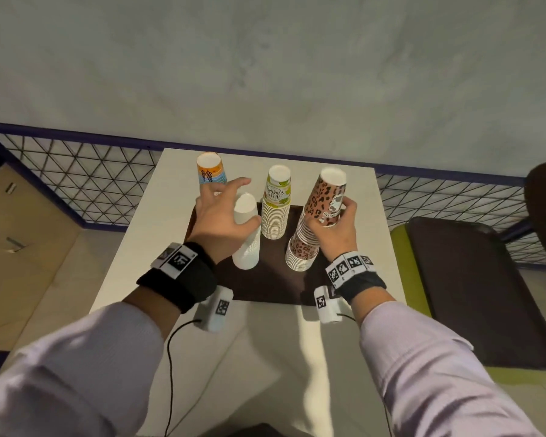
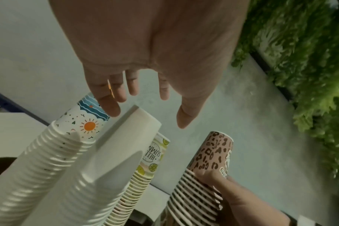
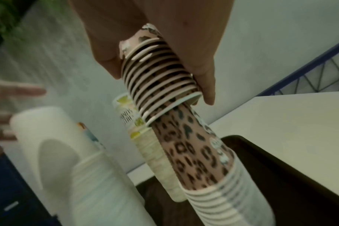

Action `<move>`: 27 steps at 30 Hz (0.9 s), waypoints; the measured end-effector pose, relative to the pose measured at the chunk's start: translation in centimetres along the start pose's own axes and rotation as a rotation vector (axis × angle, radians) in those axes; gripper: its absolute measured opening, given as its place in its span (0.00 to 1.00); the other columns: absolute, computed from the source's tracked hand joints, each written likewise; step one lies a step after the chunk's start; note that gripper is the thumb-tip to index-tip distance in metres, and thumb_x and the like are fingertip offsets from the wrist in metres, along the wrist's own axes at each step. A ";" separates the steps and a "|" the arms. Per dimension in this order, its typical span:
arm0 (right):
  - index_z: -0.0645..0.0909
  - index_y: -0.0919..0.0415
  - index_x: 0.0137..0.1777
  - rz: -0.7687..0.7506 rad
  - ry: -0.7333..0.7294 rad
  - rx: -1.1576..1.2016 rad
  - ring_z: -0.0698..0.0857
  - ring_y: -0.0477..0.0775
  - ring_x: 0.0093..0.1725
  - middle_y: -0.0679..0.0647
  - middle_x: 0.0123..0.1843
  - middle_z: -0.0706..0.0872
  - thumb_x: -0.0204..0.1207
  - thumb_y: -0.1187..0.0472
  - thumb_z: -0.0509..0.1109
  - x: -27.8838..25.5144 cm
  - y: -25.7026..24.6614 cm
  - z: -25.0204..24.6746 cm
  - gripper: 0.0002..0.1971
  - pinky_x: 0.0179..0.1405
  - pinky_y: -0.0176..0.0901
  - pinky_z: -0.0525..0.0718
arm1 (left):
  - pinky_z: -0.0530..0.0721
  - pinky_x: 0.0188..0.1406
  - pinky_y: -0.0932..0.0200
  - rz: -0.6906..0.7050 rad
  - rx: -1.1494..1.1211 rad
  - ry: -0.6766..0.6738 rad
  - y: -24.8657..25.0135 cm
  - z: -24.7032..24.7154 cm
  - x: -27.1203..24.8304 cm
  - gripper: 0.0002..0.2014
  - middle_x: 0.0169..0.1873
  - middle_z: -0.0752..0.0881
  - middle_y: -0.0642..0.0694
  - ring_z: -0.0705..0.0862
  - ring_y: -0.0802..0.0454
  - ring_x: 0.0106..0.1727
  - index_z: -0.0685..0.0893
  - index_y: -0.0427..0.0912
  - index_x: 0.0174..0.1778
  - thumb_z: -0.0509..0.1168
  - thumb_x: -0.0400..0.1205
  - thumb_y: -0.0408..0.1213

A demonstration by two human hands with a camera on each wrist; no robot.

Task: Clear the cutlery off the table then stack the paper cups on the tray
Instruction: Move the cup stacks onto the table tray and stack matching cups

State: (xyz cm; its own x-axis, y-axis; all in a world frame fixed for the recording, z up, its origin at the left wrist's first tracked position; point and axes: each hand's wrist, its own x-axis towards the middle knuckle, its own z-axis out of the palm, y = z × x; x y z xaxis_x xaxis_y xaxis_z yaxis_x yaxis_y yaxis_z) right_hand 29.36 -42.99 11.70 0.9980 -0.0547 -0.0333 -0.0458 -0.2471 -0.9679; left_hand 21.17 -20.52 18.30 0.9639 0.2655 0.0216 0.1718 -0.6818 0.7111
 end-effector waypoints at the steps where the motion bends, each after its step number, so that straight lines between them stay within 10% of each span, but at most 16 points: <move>1: 0.64 0.49 0.67 0.002 -0.008 -0.027 0.85 0.36 0.51 0.43 0.55 0.83 0.68 0.63 0.85 0.1 1.0 0.2 0.37 0.55 0.39 0.83 | 0.66 0.81 0.43 0.005 0.044 -0.020 0.0 0.1 0.3 0.34 0.74 0.66 0.42 0.67 0.39 0.78 0.68 0.63 0.82 0.73 0.80 0.49; 13: 0.64 0.53 0.76 0.033 -0.075 -0.213 0.80 0.47 0.60 0.49 0.66 0.81 0.66 0.56 0.87 -0.7 5.3 1.0 0.43 0.63 0.41 0.78 | 0.77 0.72 0.45 0.059 0.183 -0.055 -1.2 1.6 1.8 0.31 0.74 0.78 0.44 0.77 0.43 0.74 0.71 0.55 0.80 0.73 0.82 0.41; 19: 0.60 0.38 0.74 -0.044 -0.107 -0.185 0.81 0.48 0.66 0.46 0.68 0.79 0.64 0.56 0.88 -0.6 4.2 0.0 0.47 0.69 0.44 0.79 | 0.78 0.74 0.43 0.080 0.226 -0.071 -1.2 1.3 1.7 0.31 0.75 0.77 0.44 0.77 0.42 0.75 0.71 0.54 0.81 0.72 0.82 0.39; 27: 0.71 0.53 0.77 -0.115 -0.153 -0.411 0.82 0.58 0.69 0.56 0.70 0.80 0.68 0.53 0.85 0.3 3.2 -2.2 0.39 0.71 0.59 0.83 | 0.78 0.75 0.39 0.047 0.301 -0.101 -1.4 0.9 2.2 0.32 0.76 0.77 0.43 0.77 0.40 0.76 0.69 0.55 0.81 0.73 0.82 0.38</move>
State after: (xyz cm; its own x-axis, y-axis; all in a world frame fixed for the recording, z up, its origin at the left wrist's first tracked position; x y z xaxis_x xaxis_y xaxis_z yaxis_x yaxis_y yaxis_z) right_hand 29.41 -45.88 9.11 0.9913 0.1315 0.0026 0.0828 -0.6089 -0.7889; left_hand 23.21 -19.67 16.72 0.9849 0.1703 -0.0305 0.1645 -0.8668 0.4708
